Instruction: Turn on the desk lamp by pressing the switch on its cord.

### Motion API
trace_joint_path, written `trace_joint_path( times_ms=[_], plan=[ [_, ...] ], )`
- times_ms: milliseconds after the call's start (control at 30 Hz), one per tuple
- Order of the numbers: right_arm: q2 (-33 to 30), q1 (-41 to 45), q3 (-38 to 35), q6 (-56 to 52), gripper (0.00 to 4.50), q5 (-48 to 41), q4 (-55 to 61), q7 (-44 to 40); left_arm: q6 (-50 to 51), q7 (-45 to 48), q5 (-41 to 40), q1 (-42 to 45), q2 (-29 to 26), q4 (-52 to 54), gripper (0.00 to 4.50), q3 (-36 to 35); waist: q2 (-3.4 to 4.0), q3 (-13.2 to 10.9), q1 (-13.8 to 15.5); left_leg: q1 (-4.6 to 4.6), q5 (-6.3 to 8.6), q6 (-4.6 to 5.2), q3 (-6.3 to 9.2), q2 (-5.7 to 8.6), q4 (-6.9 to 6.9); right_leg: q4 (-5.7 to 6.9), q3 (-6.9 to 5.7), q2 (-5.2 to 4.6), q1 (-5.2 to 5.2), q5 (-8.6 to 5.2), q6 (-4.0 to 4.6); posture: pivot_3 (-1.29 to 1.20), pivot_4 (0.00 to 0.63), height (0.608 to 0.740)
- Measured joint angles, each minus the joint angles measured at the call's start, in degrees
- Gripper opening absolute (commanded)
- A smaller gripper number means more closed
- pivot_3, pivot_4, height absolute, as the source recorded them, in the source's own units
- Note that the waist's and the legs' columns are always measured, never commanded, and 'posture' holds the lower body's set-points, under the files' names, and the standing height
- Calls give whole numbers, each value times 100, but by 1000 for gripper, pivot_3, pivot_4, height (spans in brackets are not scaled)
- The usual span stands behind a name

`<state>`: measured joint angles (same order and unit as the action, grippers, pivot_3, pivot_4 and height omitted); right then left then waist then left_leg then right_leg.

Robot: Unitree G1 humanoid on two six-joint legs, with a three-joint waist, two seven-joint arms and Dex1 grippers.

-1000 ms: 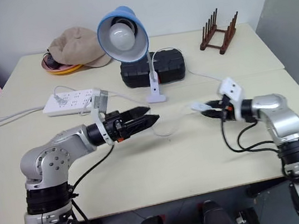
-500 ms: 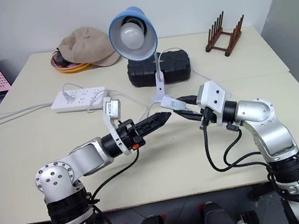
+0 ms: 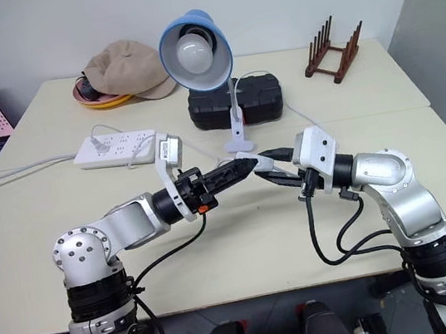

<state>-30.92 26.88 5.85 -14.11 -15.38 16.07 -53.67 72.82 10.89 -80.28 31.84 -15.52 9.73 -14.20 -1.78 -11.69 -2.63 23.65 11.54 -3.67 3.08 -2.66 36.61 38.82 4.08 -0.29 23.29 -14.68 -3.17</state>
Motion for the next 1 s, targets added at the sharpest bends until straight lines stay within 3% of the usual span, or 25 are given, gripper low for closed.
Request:
trace_joint_path(
  times_ms=[167, 567, 900, 933, 1000],
  plan=[
    [0, -9, 0, -13, 1077, -51, 1, 0, -14, 103, -59, -1, -124, -7, 2617, 48, 0, 0, 1, 1, 0, 0, 0, 0, -1, -4, 0, 0, 0, 0, 0, 0, 150, 740],
    [-14, -76, 2, 0, 1077, -116, 162, 5, -184, 101, -172, -40, -209, -51, 505, 147, 0, 0, 4, 5, 0, 0, 0, 0, -12, -19, 0, -1, 2, 0, 0, 0, 150, 740],
    [-45, -76, 90, 121, 1077, -31, 165, 9, -252, 48, -307, -149, -251, -32, 499, 165, 0, 0, 7, 5, 0, 0, 0, 0, -35, -35, -1, -1, 4, 0, 1, 0, 150, 740],
    [-44, -76, 90, 128, 1077, -29, 160, 16, -302, 68, -271, -160, -261, 0, 1201, 191, 0, 0, 8, 6, 0, 0, -1, 0, -37, -38, -1, -1, 4, 0, 1, 0, 150, 740],
    [-31, -76, 117, 144, 1077, -29, 155, 16, -378, 113, -227, -196, -277, 81, 1536, 257, 0, 0, 7, 5, 0, 0, -1, 0, -45, -45, -1, -1, 4, 0, 0, 0, 150, 740]
  ],
)
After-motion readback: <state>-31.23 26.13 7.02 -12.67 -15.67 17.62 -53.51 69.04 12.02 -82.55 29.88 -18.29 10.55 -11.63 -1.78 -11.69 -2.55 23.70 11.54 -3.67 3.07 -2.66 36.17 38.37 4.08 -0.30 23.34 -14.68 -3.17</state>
